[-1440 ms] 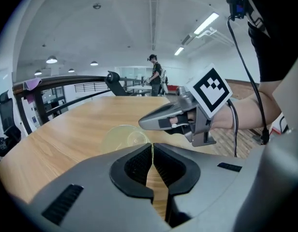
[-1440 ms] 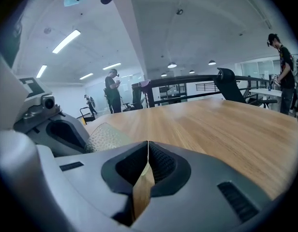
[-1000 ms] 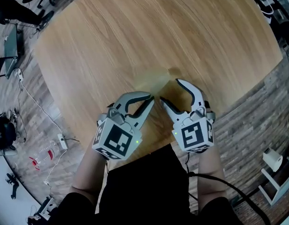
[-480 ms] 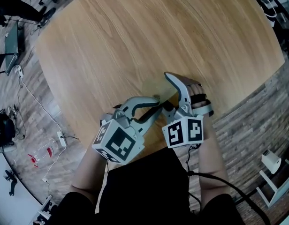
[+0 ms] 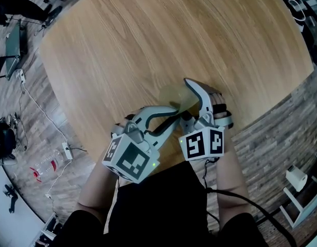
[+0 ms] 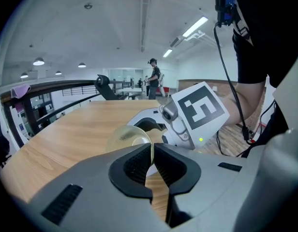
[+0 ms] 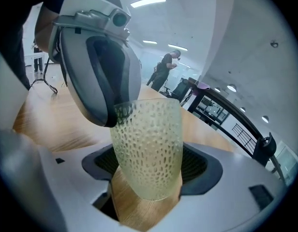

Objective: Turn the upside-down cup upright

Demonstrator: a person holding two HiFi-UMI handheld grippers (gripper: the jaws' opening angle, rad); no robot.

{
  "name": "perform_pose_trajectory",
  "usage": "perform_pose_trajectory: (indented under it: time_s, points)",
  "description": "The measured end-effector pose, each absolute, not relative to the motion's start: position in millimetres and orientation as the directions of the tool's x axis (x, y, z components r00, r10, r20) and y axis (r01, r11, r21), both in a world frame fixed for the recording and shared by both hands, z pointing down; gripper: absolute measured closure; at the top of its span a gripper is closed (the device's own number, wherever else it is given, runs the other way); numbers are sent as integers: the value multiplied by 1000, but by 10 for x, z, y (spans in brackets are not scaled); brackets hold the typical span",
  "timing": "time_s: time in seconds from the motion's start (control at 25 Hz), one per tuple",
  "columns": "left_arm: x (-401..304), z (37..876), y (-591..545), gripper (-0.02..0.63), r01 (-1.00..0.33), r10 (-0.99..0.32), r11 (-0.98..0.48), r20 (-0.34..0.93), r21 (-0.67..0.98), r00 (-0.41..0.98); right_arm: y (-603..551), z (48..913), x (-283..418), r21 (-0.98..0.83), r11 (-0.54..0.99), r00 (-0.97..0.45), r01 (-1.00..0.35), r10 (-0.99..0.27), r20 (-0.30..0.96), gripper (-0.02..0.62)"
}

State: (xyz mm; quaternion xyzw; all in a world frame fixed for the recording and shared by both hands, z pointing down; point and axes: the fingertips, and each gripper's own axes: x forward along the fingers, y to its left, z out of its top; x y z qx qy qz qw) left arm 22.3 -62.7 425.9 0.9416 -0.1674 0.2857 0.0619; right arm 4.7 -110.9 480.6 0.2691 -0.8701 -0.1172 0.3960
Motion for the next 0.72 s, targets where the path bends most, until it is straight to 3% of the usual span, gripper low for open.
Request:
perform_pose_trajectory:
  time_s: [0.2,0.28,0.36,0.48,0.72]
  points:
    - [126,4005,-753,569,-401,-354,-916,469,0,810,-1163,4792,161,323,807,-564,-495,-581,587,276]
    - [26,3893,-904,569,-431,-410,-901,412,-47,814,-1184,4729,194,241,795,-606,-557,-587,536,275]
    - [-147,3894,-1055,569,-521,-479,-853,383,7,790,-1186,4628,189,152,787,-663,-599,-593,458,276]
    - [-354,4047,-1247,593,-668,-577,-731,399,137,713,-1122,4465,150,26,796,-739,-605,-573,355,276]
    - [-132,4298,-1384,598,-678,-591,-726,399,114,701,-1009,4506,27,-37,822,-781,-568,-525,338,276]
